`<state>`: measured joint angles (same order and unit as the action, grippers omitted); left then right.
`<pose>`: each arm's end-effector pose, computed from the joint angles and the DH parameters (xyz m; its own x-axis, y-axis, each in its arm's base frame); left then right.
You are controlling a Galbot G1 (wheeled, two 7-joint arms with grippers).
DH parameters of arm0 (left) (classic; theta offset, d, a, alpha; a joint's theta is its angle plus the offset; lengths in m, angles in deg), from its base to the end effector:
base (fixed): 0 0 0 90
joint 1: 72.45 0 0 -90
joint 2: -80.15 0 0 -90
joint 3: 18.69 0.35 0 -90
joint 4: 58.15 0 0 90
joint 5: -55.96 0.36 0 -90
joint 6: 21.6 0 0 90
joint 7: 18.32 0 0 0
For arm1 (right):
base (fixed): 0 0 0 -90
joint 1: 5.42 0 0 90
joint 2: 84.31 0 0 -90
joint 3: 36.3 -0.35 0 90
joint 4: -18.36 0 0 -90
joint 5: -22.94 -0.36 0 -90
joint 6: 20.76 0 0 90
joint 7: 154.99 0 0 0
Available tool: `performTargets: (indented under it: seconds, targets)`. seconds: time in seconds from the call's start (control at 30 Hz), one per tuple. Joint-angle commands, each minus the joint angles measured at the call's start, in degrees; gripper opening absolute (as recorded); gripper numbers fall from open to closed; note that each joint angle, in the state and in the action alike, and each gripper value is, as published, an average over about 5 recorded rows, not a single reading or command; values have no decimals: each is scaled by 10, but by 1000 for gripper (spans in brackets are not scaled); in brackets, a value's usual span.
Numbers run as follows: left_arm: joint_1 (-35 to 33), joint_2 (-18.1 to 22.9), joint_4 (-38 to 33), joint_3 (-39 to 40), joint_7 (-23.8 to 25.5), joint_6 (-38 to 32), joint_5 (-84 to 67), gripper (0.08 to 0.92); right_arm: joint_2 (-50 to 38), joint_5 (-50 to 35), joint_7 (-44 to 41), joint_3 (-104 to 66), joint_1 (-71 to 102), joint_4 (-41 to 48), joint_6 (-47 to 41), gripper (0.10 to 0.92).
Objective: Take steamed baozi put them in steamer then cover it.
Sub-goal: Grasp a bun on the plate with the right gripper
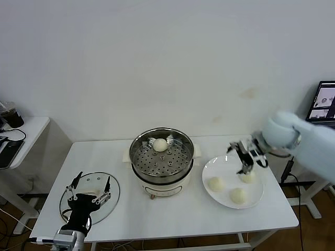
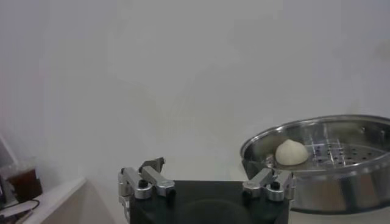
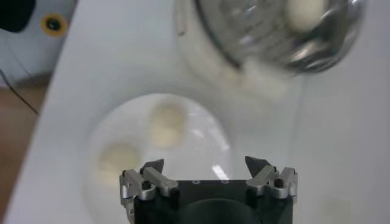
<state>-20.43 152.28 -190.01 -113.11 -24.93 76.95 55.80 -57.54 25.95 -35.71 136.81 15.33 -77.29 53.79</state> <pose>0.1503 0.0533 -0.2419 -0.9987 -0.0024 0.0518 0.0129 0.9558 0.2938 0.4447 -0.1206 -0.1225 -0.2606 -0.1493 0.9538 -0.9243 -0.2467 -0.2912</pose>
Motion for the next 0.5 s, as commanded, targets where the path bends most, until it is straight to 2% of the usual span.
performTargets:
  seconds: [0.03, 0.5]
  targets:
    - [0, 0, 3, 2, 0, 0, 1, 823, -36, 41, 10, -75, 136, -14, -20, 823]
    - [-11, 5, 5, -13, 1, 1, 9, 823, 170, 57, 14, -68, 122, 181, -12, 823]
